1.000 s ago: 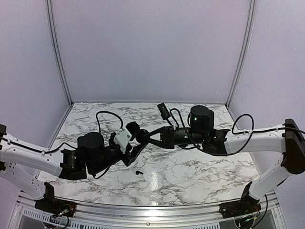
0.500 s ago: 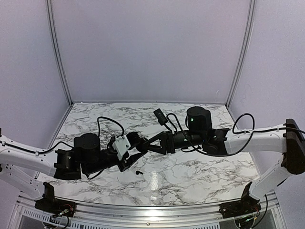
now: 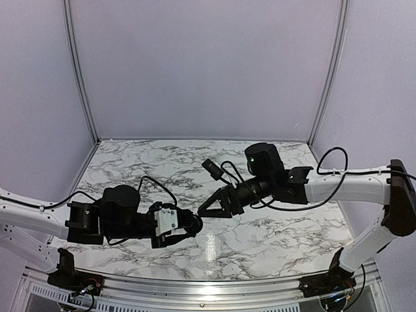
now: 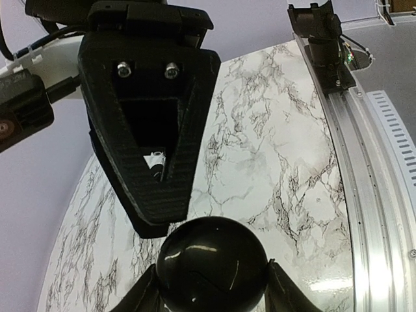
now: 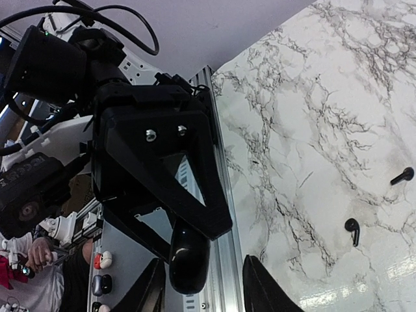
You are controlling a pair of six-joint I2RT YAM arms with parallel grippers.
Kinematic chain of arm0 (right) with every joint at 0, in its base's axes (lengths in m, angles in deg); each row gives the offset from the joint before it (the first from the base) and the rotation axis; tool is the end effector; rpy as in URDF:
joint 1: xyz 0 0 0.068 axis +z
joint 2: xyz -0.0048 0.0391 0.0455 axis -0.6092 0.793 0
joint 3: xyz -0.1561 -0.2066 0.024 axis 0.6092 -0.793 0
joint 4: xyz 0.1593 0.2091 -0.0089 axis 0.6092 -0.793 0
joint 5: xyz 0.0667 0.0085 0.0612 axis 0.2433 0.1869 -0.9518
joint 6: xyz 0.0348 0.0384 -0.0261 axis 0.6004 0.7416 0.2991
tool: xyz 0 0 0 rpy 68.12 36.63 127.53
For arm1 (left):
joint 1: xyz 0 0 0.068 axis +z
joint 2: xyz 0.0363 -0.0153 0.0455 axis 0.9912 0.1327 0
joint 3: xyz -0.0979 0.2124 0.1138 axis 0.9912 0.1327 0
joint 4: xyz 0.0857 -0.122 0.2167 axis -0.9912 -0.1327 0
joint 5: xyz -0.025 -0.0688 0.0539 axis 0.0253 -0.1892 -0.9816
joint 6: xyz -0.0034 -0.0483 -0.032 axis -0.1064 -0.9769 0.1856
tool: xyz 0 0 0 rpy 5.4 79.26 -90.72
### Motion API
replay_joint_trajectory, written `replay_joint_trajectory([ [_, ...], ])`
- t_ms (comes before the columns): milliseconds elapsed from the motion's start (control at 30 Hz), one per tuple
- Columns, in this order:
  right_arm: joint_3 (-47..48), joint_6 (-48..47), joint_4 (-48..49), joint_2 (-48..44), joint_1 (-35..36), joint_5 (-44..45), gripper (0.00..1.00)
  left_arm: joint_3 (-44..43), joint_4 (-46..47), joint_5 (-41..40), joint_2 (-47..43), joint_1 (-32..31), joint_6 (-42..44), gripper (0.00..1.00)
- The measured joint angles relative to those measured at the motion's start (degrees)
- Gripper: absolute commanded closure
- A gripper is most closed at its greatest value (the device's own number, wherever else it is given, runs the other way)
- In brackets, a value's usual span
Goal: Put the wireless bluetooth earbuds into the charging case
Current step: Pass from the left arm to the right
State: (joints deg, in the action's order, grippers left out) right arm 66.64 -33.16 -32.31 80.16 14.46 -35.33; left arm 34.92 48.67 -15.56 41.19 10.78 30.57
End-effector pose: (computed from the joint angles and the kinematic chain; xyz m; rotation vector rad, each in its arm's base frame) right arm 0.1821 0.2834 0.2479 -1.1520 2.0016 1.6042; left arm 0.0896 -0.2650 0.2373 1.4348 1.2233 -0.4821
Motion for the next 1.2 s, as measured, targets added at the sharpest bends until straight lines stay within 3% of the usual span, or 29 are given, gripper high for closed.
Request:
replay_joint_trajectory([
  [567, 0.13, -1.22, -3.5, 3.8, 1.77, -3.87, 0.59, -2.25, -3.93, 2.23, 1.29, 0.02, 1.62, 0.77],
  [1000, 1.49, -1.57, -4.33, 5.46, 2.56, -5.11, 0.87, -2.38, -4.52, 2.03, 2.08, 0.02, 2.34, 0.75],
  [1033, 1.49, -1.57, -4.33, 5.46, 2.56, -5.09, 0.91, -2.38, -4.5, 2.01, 2.12, 0.02, 2.34, 0.72],
  [1100, 1.49, -1.62, -4.39, 5.49, 2.56, -5.09, 0.95, -2.38, -4.5, 1.9, 2.16, 0.02, 2.29, 0.55],
  [1200, 1.49, -1.97, -4.37, 5.49, 2.54, -5.05, 0.99, -2.38, -4.48, 1.4, 2.16, 0.02, 2.05, 0.24],
])
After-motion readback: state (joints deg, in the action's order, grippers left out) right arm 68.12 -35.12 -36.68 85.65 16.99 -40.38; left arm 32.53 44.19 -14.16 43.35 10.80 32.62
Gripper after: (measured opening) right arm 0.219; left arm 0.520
